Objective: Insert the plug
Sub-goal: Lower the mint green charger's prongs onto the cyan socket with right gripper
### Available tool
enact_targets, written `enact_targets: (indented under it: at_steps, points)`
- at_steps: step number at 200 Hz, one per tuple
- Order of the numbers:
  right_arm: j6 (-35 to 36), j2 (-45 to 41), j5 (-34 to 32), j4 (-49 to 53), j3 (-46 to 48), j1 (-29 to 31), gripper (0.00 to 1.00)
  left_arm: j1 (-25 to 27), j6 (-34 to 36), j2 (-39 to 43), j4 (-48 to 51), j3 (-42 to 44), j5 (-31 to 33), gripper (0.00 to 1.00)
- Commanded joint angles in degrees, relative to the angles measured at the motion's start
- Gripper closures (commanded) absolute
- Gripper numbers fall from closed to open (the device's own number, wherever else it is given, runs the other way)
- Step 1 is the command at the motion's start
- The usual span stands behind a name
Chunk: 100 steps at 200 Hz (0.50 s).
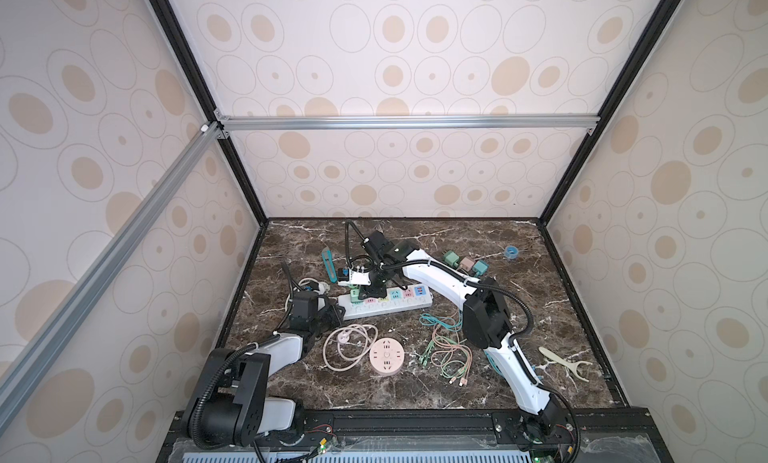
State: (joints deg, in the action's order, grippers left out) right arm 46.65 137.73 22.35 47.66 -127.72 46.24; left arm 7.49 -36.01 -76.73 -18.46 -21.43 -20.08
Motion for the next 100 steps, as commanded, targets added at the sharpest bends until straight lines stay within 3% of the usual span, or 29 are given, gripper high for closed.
enact_targets:
  at_steps: [1,100]
  points:
    - [1.86,1.41,0.18,2.42,-1.65,0.73,1.00,-0.45,0.52,-0.24,-1.21,0.00,-0.03,0.73]
    - [2.83,2.81,-1.74,2.49,-1.65,1.23,1.00,-0.54,0.41,-0.25,-1.21,-0.19,0.00,0.73]
